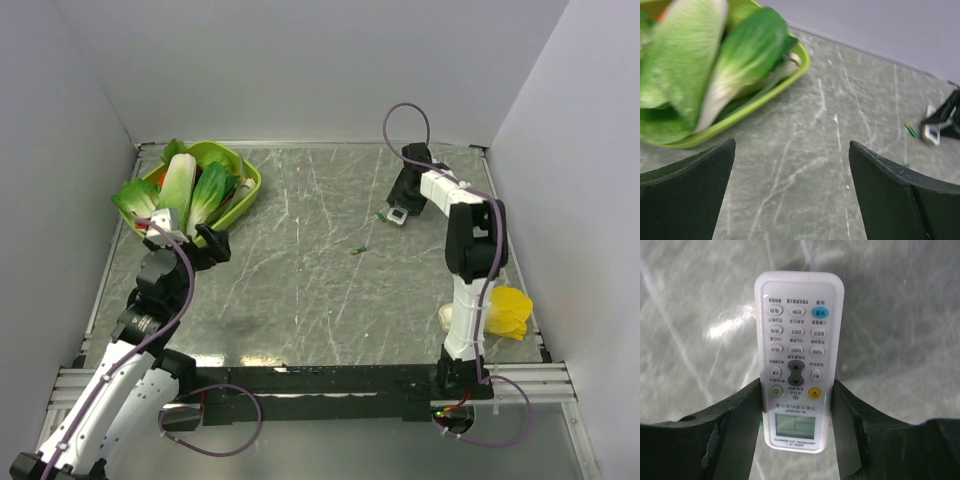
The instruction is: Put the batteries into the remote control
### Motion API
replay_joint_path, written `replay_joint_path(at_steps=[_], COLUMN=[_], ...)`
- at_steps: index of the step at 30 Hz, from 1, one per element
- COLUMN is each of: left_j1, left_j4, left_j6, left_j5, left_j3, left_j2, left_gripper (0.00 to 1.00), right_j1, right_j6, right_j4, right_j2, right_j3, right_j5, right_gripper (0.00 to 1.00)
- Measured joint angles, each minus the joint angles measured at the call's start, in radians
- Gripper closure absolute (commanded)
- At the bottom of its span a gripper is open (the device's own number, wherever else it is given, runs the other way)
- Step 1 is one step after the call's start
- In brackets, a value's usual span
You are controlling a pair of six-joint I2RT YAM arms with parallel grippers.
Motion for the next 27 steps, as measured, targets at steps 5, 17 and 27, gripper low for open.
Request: replay_joint_path(at_steps=[5,17,27], left_j1=[0.000,0.000,-0.003], left_j4=[0.026,0.284,0.515], left_j6=[-0.010,-0.128,-0.243], left_j5=[0.154,0.509,0.746], left_j3=[0.048,0.073,0.089], left_j2=[0.090,0.186,0.298], left_gripper=[0.01,0.03,0.03], right_j1=[0.000,0.129,0.298], right_j6=[-0.039,-0.124,-0.098], right_j4=[0.133,0.613,0.965], right_j2=[-0.240,-0.722,-0.823], right_j3=[-0.195,-0.573,-0.689], right_j5=[-0.098,-0.600,-0.987], right_gripper=[0.81,0.84,0.77])
